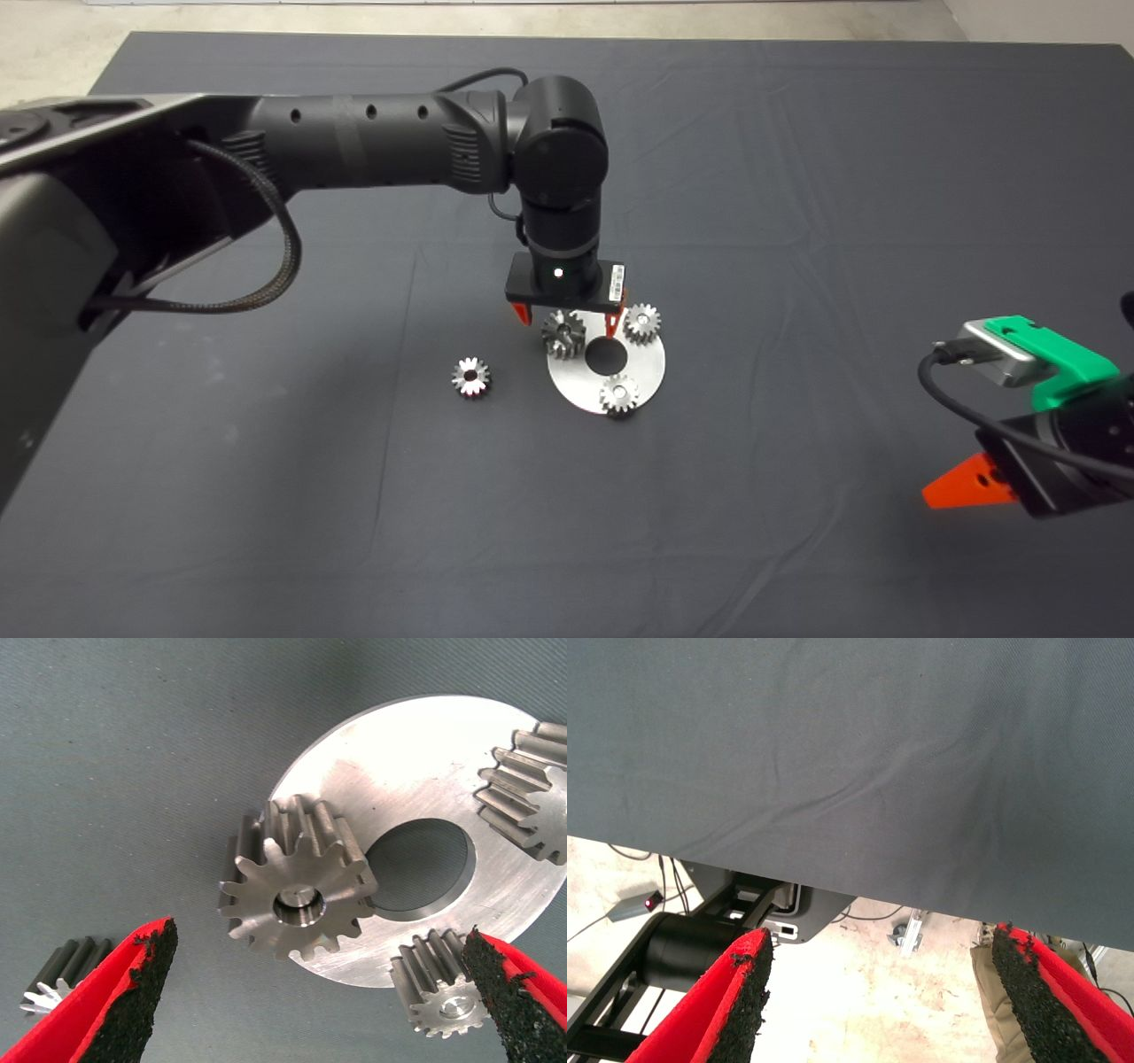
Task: Remove an incorrectly installed larger gear and replace it with the correct smaller gear
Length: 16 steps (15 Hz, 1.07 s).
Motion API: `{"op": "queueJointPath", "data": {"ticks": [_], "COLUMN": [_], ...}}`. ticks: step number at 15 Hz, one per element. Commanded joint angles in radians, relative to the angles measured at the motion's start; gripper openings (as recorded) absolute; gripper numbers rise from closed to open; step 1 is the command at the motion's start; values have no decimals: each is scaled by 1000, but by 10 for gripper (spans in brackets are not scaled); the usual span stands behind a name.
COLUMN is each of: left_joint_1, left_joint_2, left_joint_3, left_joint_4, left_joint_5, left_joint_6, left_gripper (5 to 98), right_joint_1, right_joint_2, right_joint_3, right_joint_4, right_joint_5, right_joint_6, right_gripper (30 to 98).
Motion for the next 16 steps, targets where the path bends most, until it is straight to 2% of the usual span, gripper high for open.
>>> {"op": "queueJointPath", "data": {"ticks": [1, 4, 8, 16], "left_joint_1": [-14, 10, 38, 38], "left_joint_2": [2, 0, -1, 6], "left_joint_3": [5, -2, -6, -66], "left_joint_4": [5, 9, 52, 80], "left_joint_5": [4, -1, -4, -6], "left_joint_6": [2, 5, 10, 65], "left_gripper": [831, 831, 831, 831], "right_joint_1": [21, 21, 21, 21], "right_joint_2": [-4, -4, -4, -2], "right_joint_3": [2, 2, 2, 2], "right_joint_4": [-24, -24, -24, -24], "right_joint_5": [3, 3, 3, 3], "right_joint_6": [-1, -1, -1, -1], "right_gripper": [660, 660, 660, 660]}}
